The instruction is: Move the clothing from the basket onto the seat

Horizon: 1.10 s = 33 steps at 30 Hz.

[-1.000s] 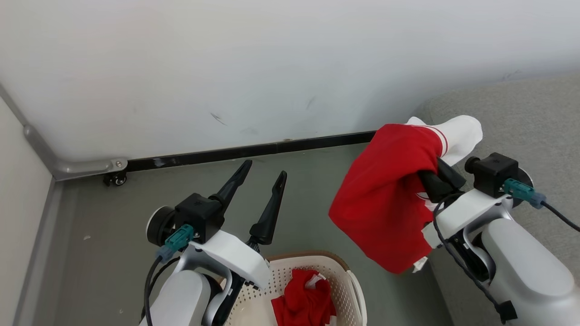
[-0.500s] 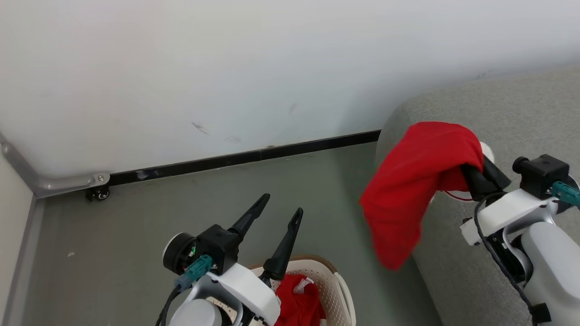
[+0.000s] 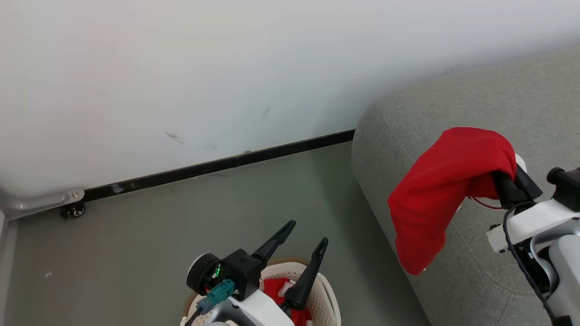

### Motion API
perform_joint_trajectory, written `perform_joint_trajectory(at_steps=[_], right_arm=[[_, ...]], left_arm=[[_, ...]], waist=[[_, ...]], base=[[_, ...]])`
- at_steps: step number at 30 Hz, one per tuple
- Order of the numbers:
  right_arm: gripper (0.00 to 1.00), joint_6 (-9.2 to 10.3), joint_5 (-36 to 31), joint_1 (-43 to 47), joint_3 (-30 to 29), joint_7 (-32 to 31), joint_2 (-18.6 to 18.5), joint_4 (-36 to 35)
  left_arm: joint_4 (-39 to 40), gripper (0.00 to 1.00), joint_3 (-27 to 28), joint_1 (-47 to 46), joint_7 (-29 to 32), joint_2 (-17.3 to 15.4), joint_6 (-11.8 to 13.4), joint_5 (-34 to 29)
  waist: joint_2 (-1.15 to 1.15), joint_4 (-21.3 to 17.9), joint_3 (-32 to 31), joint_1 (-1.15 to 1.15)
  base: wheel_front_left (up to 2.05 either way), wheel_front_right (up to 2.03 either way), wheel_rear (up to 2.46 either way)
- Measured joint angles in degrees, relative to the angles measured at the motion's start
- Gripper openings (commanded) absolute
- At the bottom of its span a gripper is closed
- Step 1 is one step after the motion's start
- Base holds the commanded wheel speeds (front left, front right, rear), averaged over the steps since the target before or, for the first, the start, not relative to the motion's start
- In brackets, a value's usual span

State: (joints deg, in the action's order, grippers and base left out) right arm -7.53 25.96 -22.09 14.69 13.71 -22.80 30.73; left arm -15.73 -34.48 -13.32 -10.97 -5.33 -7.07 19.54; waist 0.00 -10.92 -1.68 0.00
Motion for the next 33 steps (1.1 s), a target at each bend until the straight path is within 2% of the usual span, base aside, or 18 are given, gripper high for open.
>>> perform_joint_trajectory(at_steps=[22,33], right_arm=[[0.0,0.01,-1.19,5.71,-6.84,-0.6,0.25,-4.88],[0.0,0.01,-0.74,4.92,-9.28,-2.23,0.54,-5.45]], left_arm=[[1.24,1.0,-3.53,0.13,-1.25,-0.13,-0.02,1.09],[2.41,1.0,-3.49,0.08,-1.66,-1.72,-0.03,0.86]], waist=[[0.0,-7.46,1.25,0.0],[0.0,-9.28,4.19,0.0]], base=[[0.0,0.0,0.0],[0.0,0.0,0.0]])
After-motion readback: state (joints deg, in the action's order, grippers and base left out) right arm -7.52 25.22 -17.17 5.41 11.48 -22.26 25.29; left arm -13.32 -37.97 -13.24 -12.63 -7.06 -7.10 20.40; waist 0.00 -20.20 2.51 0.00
